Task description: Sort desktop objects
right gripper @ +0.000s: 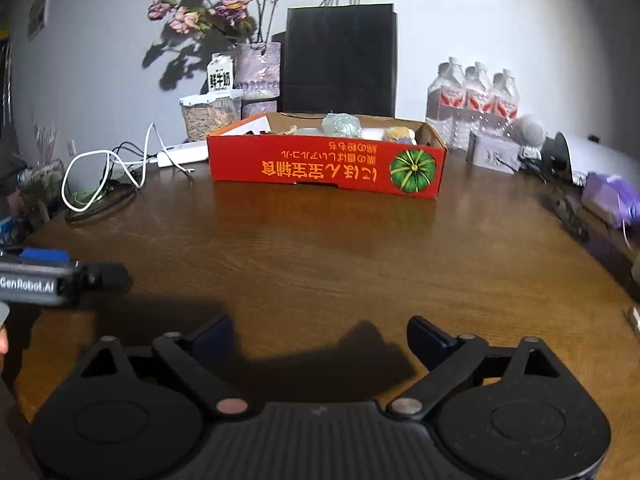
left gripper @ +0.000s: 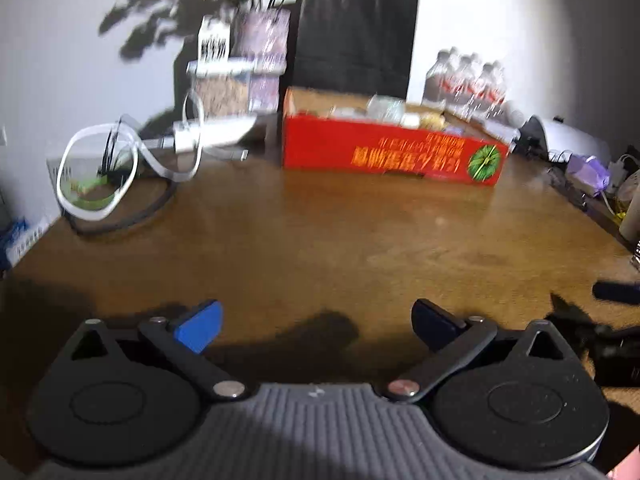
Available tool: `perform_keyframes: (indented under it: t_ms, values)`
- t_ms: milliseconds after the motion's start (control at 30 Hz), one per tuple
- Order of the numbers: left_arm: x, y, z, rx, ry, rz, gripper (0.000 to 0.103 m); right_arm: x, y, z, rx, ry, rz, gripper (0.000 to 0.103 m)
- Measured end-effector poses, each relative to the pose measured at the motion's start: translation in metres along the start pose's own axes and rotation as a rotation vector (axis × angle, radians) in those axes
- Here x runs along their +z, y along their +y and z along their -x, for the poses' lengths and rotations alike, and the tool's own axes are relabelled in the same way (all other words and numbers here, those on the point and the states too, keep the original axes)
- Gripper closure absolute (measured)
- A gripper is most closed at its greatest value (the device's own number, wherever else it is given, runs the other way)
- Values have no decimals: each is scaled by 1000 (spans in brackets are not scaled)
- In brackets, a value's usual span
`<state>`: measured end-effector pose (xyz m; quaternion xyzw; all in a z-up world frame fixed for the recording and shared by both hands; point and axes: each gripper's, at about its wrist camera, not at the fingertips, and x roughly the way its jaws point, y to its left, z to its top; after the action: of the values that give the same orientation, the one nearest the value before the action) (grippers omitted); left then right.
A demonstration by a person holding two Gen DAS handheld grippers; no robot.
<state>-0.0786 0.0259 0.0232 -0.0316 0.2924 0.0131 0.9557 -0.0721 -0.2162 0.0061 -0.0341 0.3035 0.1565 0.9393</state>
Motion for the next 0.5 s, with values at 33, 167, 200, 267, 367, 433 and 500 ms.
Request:
perform_keyframes:
  t_ms: [33, 167, 200, 267, 367, 433, 500]
  values:
    - [0, -4, -2, 4, -13, -16, 0, 1, -1, -3, -15, 11, -17, 7]
    - [-1, -20, -9, -3, 17, -29, 0, 0, -3, -11, -53, 49, -51, 7]
    - [-3, -22, -9, -16, 25, -23, 0, -2, -3, -12, -54, 51, -46, 7]
    - [-6, -26, -12, -15, 47, -34, 0, -3, -2, -14, -65, 55, -42, 7]
    - [-4, -31, -19, -1, 47, -65, 0, 1, -2, -22, -86, 48, -45, 2]
    - [-1, -31, -28, -15, 53, -61, 0, 6, -2, -29, -105, 56, -58, 0]
    - [5, -28, -41, -15, 93, -29, 0, 12, -2, -38, -117, 67, -58, 0]
